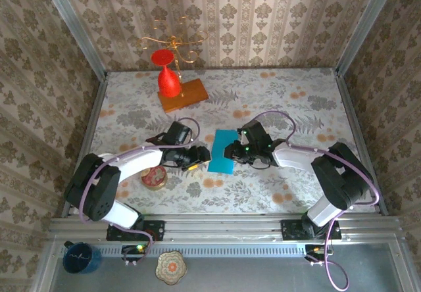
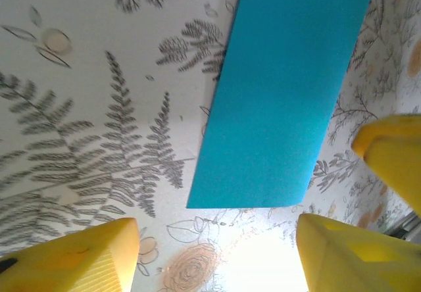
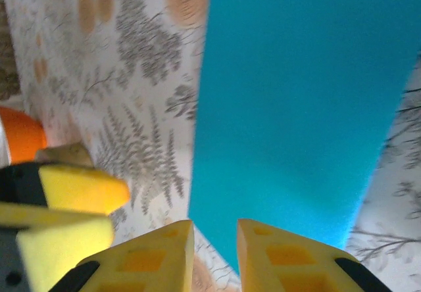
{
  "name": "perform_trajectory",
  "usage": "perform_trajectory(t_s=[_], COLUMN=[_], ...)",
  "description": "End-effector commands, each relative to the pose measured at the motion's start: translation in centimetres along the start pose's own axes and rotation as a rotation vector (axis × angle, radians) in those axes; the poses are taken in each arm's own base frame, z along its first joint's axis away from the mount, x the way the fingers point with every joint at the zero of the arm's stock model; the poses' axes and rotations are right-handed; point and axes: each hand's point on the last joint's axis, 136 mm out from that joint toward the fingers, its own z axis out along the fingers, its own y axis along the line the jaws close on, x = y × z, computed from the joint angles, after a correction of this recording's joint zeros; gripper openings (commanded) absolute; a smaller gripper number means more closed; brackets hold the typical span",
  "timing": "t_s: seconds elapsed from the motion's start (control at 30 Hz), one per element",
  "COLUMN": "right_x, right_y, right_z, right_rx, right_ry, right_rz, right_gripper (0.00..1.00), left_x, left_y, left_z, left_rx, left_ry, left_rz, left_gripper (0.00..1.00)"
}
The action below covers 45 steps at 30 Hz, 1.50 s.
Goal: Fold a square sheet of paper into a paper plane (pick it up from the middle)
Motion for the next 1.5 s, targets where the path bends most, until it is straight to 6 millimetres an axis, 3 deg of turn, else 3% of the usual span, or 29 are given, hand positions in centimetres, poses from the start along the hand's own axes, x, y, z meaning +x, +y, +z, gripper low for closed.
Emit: perform_trajectory(t_s=[0.0, 0.43, 0.7, 0.93, 1.27, 1.47], right_x=[0.1, 1.8, 1.7, 1.6, 1.3, 1.1], right_y=[-2.1, -6.6, -6.9, -6.8, -6.8, -6.6], right_z=[0.9, 2.5, 2.2, 2.1, 1.7, 1.5], right_rx=[0.055, 0.162, 0.157, 0.150, 0.137, 0.124], right_ry=[-0.002, 0.076, 0.074, 0.069, 0.059, 0.051], right_rz=[0.074, 0.152, 0.153, 0.149, 0.148, 0.137], right_gripper=[0.25, 0.24, 0.24, 0.24, 0.24, 0.23], left_x=[0.1, 1.0, 0.9, -0.1, -2.1, -2.9], left_y=[-1.2, -0.9, -1.7, -3.0, -2.9, -2.8], left_z=[0.6, 2.8, 3.3, 3.3, 3.7, 4.2], left_rx=[0.032, 0.017, 0.042, 0.110, 0.135, 0.137], left_ry=[0.024, 0.111, 0.132, 0.119, 0.106, 0.116], left_rz=[-0.015, -0.026, -0.016, -0.015, -0.029, -0.031], left_gripper=[0.62, 0.51, 0.41, 0.39, 0.36, 0.29])
